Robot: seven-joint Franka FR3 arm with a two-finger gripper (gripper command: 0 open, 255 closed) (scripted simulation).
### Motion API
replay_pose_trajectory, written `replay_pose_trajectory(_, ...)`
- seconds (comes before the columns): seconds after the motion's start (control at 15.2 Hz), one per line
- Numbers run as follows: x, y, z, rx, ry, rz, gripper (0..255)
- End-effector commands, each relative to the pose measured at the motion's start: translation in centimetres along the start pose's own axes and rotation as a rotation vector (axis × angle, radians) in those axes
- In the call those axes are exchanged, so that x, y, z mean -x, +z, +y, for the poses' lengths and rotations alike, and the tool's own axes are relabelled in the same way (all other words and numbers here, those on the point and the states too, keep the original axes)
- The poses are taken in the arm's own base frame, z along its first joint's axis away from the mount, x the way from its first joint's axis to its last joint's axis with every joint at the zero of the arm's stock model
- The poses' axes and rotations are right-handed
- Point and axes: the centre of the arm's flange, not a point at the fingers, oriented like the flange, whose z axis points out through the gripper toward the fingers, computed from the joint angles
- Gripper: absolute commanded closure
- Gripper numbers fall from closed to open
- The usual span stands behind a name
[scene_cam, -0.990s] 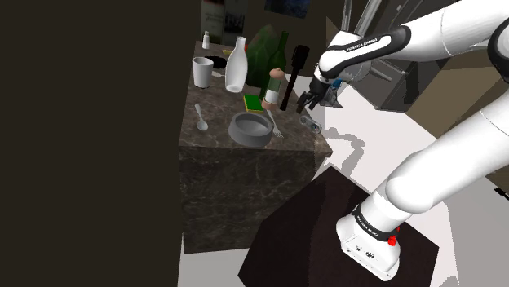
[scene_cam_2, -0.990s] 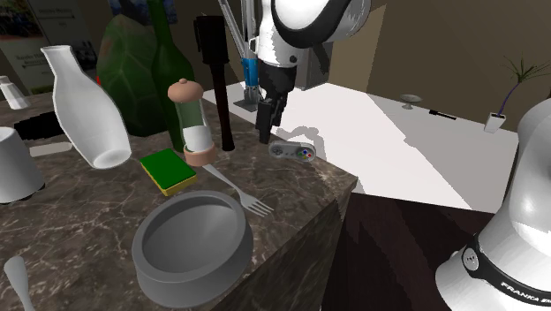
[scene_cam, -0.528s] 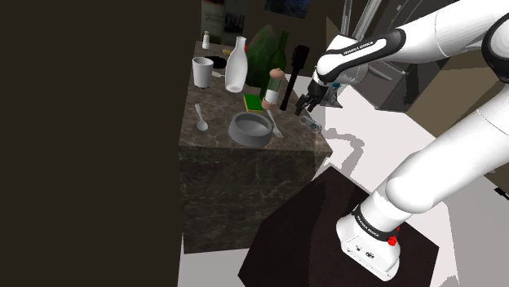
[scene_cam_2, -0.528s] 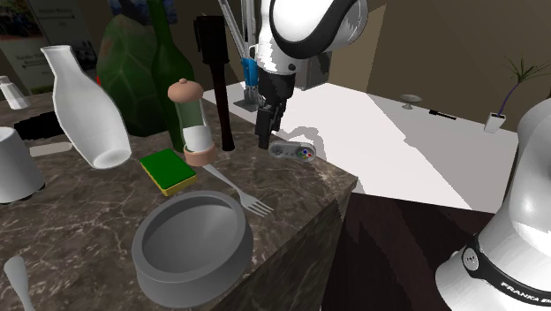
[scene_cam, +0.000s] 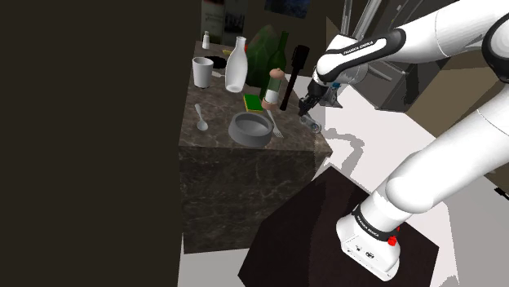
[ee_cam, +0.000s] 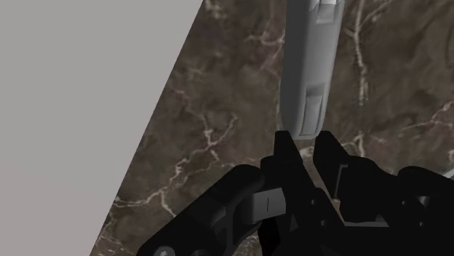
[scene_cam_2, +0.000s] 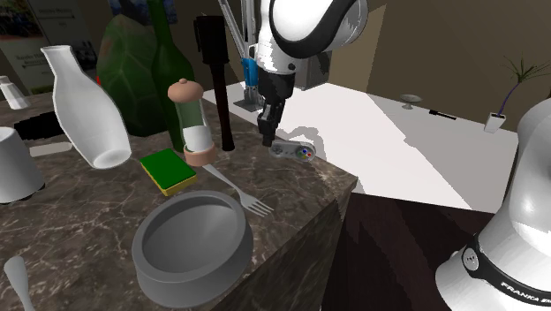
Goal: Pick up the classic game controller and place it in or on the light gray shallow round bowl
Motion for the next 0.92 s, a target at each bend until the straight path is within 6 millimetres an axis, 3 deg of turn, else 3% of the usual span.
replay_pose_trajectory(0.0,0.1,0.1,0.1,0.000,0.001,-0.003,255)
replay_pose_trajectory(0.2,0.1,0.1,0.1,0.000,0.001,-0.003,255)
replay_pose_trajectory(0.86,-0.6,-5.1,-0.1,0.000,0.001,-0.003,255)
